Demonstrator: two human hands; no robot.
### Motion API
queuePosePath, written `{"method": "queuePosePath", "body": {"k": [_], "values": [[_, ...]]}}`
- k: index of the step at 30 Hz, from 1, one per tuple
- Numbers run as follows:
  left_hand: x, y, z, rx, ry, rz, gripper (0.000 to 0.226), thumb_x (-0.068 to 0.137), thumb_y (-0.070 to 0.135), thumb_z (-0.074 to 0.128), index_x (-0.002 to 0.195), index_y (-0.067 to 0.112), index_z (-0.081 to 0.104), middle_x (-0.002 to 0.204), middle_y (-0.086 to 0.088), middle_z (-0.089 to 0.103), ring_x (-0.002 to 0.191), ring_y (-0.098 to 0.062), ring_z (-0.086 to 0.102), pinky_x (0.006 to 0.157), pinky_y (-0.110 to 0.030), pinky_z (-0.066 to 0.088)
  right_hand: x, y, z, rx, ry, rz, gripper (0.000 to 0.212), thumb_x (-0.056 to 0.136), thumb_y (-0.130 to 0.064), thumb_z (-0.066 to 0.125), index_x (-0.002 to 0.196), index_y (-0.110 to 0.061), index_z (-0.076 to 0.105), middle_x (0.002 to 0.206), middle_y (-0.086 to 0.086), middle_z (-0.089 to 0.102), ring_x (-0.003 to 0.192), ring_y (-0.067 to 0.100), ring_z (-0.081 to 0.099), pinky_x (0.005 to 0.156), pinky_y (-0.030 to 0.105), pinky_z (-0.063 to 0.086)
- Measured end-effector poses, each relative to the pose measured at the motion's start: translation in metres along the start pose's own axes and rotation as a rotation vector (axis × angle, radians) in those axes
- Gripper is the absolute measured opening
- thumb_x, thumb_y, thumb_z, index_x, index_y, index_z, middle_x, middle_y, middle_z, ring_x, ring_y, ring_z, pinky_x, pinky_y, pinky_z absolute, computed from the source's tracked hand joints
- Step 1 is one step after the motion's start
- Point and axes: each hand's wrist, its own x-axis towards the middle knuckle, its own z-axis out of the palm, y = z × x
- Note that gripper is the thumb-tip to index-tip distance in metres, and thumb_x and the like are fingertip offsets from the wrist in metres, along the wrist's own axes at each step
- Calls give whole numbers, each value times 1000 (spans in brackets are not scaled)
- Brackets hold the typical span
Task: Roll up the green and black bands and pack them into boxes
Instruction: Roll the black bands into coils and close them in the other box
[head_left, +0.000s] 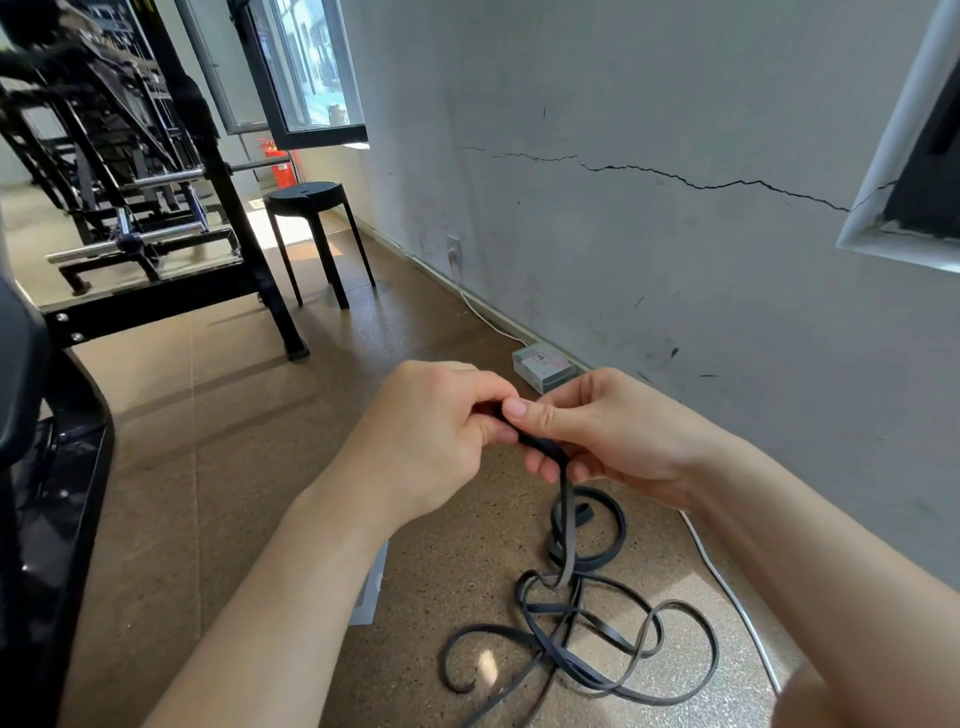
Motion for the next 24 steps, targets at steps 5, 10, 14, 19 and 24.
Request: {"method": "queuePosePath", "body": {"k": [5, 10, 14, 19, 24], "values": [[1, -3, 0, -438, -18, -200, 26, 70, 8, 80, 92, 22, 75, 84, -4, 72, 81, -19, 67, 79, -34, 56, 0, 1, -4, 148, -55, -68, 25, 77, -30, 67, 78, -5, 69, 65, 6, 62, 58, 14, 53, 48, 17, 35], [0, -5, 4, -785, -71, -186, 18, 78, 4, 70, 95, 1, 71, 74, -13, 69, 75, -27, 69, 78, -35, 54, -1, 0, -5, 258, -138, -91, 19, 86, -26, 64, 76, -11, 71, 71, 7, 65, 61, 12, 56, 47, 15, 35], [1, -7, -1, -376, 38, -220, 22, 75, 13, 77, 88, 31, 76, 81, 9, 73, 83, -8, 68, 82, -33, 54, -2, -4, -5, 137, -116, -42, 32, 91, -41, 55, 84, -13, 70, 78, 11, 70, 64, 14, 60, 51, 20, 36], [0, -1, -2, -109, 12, -151, 25, 76, 13, 76, 84, 37, 75, 72, 10, 69, 75, -6, 59, 67, -22, 46, -2, -4, -3, -3, 21, -34, 37, 91, -45, 57, 102, -9, 59, 74, 10, 71, 59, 15, 58, 52, 23, 36], [2, -1, 1, 34, -36, -43, 23, 77, 10, 72, 83, 31, 75, 75, 8, 66, 74, -7, 60, 70, -35, 51, 1, -3, 3, -104, 121, -68, 44, 79, -40, 72, 99, -11, 45, 67, 7, 71, 54, 14, 58, 48, 21, 36]]}}
